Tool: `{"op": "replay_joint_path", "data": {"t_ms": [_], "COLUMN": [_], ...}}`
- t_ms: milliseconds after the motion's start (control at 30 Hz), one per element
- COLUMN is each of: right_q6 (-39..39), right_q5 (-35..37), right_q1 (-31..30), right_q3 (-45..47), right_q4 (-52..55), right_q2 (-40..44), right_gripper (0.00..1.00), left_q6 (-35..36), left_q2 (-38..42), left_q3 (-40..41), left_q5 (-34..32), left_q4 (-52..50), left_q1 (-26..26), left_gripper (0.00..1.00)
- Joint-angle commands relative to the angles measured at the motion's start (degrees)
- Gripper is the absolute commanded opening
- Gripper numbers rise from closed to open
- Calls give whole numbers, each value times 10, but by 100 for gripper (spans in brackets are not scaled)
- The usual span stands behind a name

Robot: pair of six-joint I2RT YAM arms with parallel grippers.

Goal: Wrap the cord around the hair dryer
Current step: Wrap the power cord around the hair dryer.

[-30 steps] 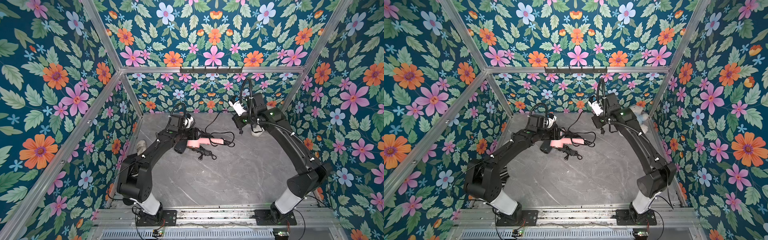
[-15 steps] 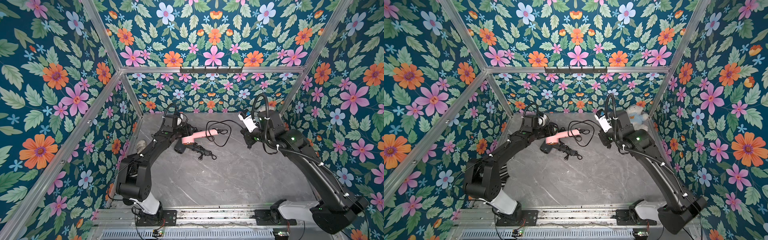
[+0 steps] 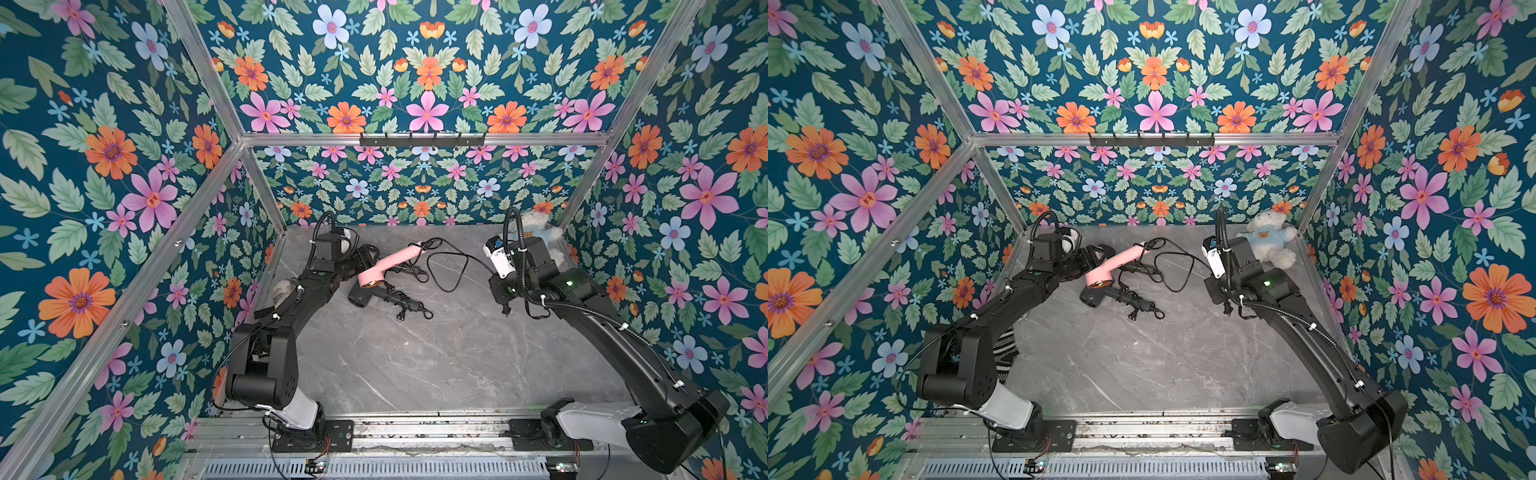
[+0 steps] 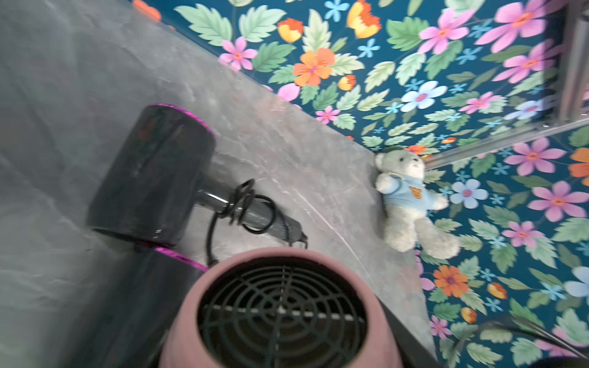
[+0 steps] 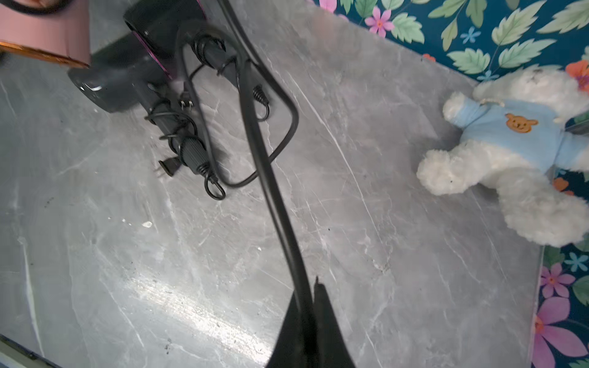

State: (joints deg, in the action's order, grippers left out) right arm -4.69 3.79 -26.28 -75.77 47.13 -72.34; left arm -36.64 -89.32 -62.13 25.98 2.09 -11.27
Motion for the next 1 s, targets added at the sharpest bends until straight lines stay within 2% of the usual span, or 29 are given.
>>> {"op": "replay_joint_path", "data": {"t_ms": [0, 233, 367, 400, 433, 467, 500, 533, 567, 633, 767, 967], "right_q6": [7, 16, 14, 11, 7, -2, -14, -19, -24, -30, 0, 38], "right_q5": [14, -102, -140, -148, -158, -168, -171, -165, -156, -159, -209, -272], "right_q1": [1, 5, 7, 7, 8, 8, 8, 8, 8, 15, 49, 52], "right_q3": [16, 79, 77, 75, 71, 68, 66, 66, 70, 76, 92, 142], "right_q4": [16, -38, -45, -40, -32, -21, -12, -7, -8, -14, -78, -263], "right_q2": [-8, 60, 73, 72, 72, 73, 77, 84, 95, 117, 144, 88], "right_gripper": [0, 0, 0, 7, 21, 41, 56, 77, 83, 85, 83, 70], "left_q6": [0, 32, 35, 35, 36, 37, 38, 38, 39, 39, 39, 38], "left_q2": [15, 57, 57, 57, 57, 57, 56, 57, 59, 62, 73, 89], "left_q3": [-11, -29, -44, -45, -46, -46, -46, -45, -44, -45, -54, -75], "left_q5": [-29, -94, -74, -70, -68, -64, -63, -61, -59, -53, -36, -9], "left_q4": [6, -40, -53, -54, -55, -59, -62, -65, -67, -69, -75, -95], "left_q1": [2, 1, -1, -1, -2, -3, -3, -3, -3, -4, -16, -49], "left_gripper": [0, 0, 0, 0, 0, 0, 0, 0, 0, 0, 0, 0]}}
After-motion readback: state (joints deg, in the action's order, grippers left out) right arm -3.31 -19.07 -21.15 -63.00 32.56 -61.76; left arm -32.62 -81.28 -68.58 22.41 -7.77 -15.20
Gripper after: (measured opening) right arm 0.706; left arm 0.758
